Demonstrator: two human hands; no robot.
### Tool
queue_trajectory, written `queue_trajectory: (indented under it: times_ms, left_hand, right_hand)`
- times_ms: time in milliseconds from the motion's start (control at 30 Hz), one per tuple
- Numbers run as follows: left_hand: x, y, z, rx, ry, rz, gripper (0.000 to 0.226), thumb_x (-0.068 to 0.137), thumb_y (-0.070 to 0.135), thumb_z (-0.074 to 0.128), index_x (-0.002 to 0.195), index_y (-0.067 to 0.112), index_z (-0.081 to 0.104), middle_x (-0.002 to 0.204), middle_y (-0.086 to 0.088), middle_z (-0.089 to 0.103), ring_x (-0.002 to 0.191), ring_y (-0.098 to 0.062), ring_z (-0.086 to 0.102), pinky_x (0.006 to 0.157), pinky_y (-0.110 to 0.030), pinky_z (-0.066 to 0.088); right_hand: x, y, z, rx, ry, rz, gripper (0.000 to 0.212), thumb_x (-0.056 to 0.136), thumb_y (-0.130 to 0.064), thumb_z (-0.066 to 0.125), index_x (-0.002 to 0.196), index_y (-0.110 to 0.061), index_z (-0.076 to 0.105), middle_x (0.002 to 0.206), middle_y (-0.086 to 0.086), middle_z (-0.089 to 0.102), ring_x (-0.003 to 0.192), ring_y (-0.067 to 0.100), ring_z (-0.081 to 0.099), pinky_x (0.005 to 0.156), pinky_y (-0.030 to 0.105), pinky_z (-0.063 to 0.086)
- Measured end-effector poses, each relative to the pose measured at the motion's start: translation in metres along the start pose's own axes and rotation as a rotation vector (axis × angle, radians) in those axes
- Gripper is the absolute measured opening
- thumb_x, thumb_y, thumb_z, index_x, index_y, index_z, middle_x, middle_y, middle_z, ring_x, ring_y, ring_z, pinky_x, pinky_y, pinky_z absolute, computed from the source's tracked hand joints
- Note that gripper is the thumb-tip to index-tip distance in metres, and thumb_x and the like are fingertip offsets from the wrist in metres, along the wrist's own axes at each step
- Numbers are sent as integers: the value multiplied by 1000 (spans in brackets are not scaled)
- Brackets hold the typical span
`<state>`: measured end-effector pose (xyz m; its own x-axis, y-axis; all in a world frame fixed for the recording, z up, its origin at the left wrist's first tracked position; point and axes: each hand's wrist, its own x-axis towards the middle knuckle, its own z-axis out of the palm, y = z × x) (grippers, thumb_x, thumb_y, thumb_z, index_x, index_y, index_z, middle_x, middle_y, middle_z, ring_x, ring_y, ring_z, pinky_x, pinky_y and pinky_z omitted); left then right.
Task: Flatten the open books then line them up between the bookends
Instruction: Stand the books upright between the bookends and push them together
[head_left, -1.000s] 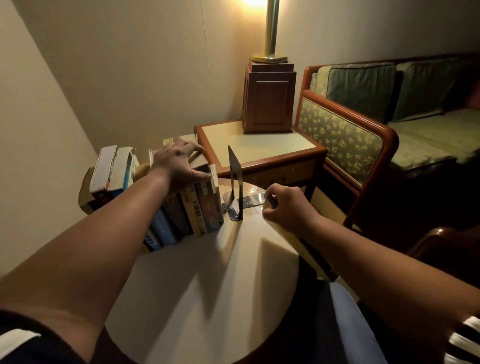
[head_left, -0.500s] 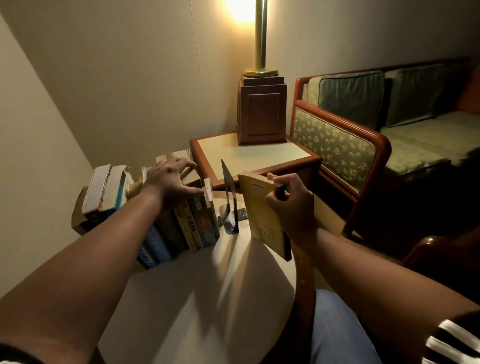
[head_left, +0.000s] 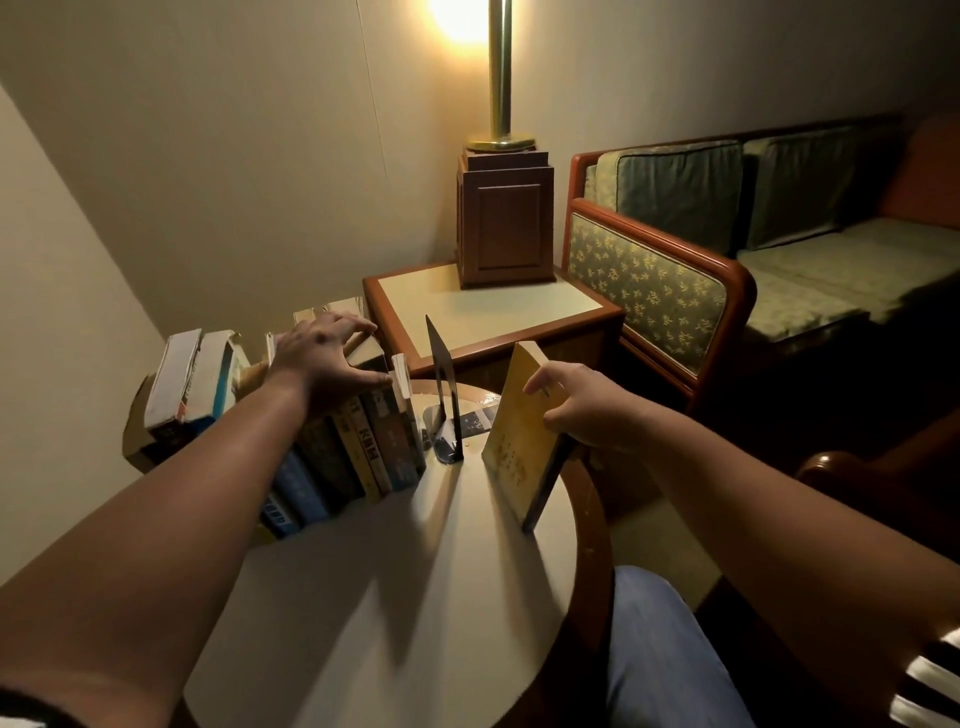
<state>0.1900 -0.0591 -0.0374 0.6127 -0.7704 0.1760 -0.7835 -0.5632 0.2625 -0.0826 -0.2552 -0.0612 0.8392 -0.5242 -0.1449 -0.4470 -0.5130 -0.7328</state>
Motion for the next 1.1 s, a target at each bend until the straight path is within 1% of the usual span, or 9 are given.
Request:
queue_trajectory:
  times_ms: [133, 267, 333, 567, 667, 767, 933, 1000, 1100]
  left_hand:
    - [2, -2, 2, 5, 6, 14, 85, 65, 70, 74, 137, 32, 50, 149, -6, 43, 134, -37, 40, 105, -57, 38]
    - [-1, -1, -2, 0, -12, 9, 105, 47, 87, 51, 137, 33, 51, 148, -5, 45, 132, -36, 43, 104, -55, 40]
    - [-1, 0, -2, 0, -8, 11, 104, 47, 85, 50, 137, 33, 51, 148, -5, 45, 133, -36, 42, 104, -55, 39]
    - [-2, 3, -4, 20, -10, 4, 106, 46, 86, 48, 138, 33, 50, 150, -5, 43, 135, -35, 41, 106, -54, 37]
    - [-2, 5, -5, 40, -11, 3, 101, 50, 83, 51, 138, 33, 49, 151, -4, 42, 136, -34, 40, 107, -53, 37]
    - [-3, 4, -5, 33, -9, 1, 107, 44, 89, 43, 137, 35, 50, 149, -3, 44, 135, -33, 41, 107, -54, 36]
    - [-2, 2, -3, 52, -8, 11, 98, 51, 86, 49, 137, 38, 48, 150, -1, 42, 136, -31, 40, 108, -53, 35]
    - [-2, 2, -2, 57, -8, 11, 103, 48, 89, 44, 137, 38, 48, 150, -1, 42, 136, -31, 39, 108, -52, 34]
    - [-3, 2, -4, 57, -6, 13, 108, 44, 90, 36, 137, 37, 48, 150, -1, 42, 136, -31, 39, 108, -51, 33]
  right_hand:
    - [-12, -8, -3, -42, -66, -71, 41, 89, -2, 66, 119, -29, 60, 139, 1, 42, 121, 26, 46, 73, 34, 58]
    - [-24, -21, -2, -26, -97, -144, 42, 87, -4, 70, 117, -31, 60, 134, -2, 42, 119, 23, 45, 62, 25, 57]
    - [-28, -29, -4, 3, -96, -190, 42, 86, -4, 71, 119, -29, 61, 133, -2, 42, 120, 23, 45, 62, 22, 57]
    - [-22, -68, -5, -84, 32, -389, 47, 85, -9, 74, 127, -25, 60, 134, 1, 52, 118, 23, 55, 68, 18, 57]
    - [-16, -84, -7, -63, 118, -400, 49, 85, -7, 74, 130, -20, 59, 134, 2, 54, 115, 24, 56, 63, 13, 54]
    - [-7, -102, -9, -126, 183, -428, 50, 84, -7, 74, 132, -14, 59, 134, 5, 56, 118, 26, 56, 63, 9, 49]
    - [7, -125, -18, -192, 263, -436, 50, 81, -10, 77, 128, -12, 62, 131, 6, 59, 110, 19, 58, 62, 9, 46]
    - [13, -132, -20, -191, 284, -434, 50, 80, -11, 78, 128, -12, 62, 130, 7, 60, 102, 15, 56, 60, 8, 44]
    - [25, -141, -15, -180, 297, -428, 51, 81, -9, 77, 130, -11, 60, 132, 10, 58, 108, 21, 58, 61, 11, 45]
